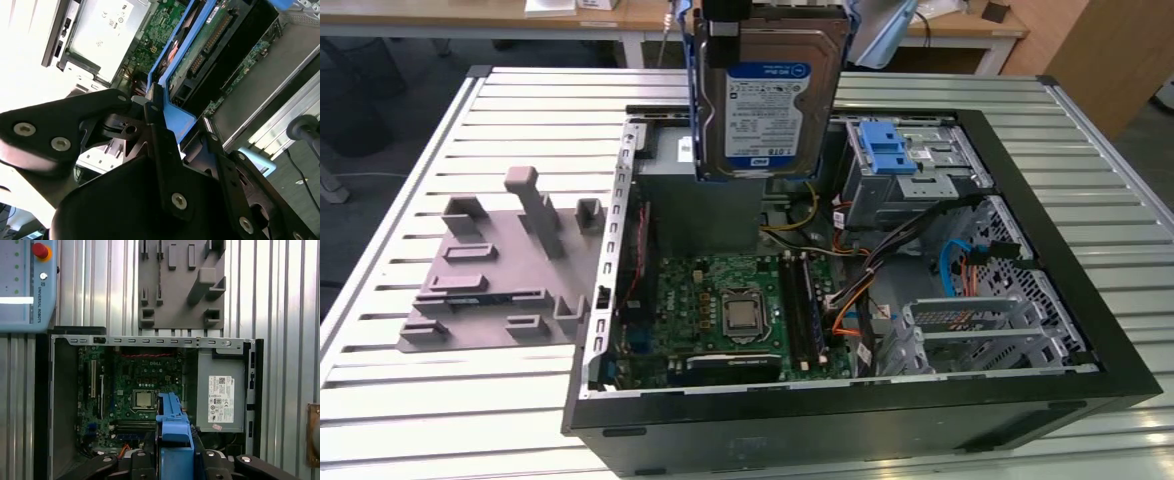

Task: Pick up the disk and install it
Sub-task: 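Pick up the disk, then insert the disk into the insertion slot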

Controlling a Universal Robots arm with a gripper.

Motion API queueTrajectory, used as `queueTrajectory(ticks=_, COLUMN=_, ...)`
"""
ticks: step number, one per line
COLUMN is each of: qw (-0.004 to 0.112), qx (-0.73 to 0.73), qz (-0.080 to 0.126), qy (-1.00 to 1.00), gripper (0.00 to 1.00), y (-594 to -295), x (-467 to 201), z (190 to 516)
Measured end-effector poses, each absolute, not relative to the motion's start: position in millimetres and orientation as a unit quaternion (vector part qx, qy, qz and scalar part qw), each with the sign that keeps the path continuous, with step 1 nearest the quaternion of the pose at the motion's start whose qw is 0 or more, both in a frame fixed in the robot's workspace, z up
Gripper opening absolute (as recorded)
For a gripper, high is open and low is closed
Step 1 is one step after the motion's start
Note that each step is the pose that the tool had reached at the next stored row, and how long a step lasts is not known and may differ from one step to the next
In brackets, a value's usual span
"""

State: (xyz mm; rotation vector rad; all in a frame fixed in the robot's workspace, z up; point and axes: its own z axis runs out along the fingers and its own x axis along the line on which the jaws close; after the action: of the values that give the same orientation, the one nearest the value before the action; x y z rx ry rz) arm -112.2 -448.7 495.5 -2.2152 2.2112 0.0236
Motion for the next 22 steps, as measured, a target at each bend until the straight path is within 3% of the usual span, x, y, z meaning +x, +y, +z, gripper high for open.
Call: queueTrajectory(ticks=22, qw=0.005, qx=-0.708, qz=0.007, qy=0.707, gripper=0.36, y=-462.0, x=-90.4, z=494.1)
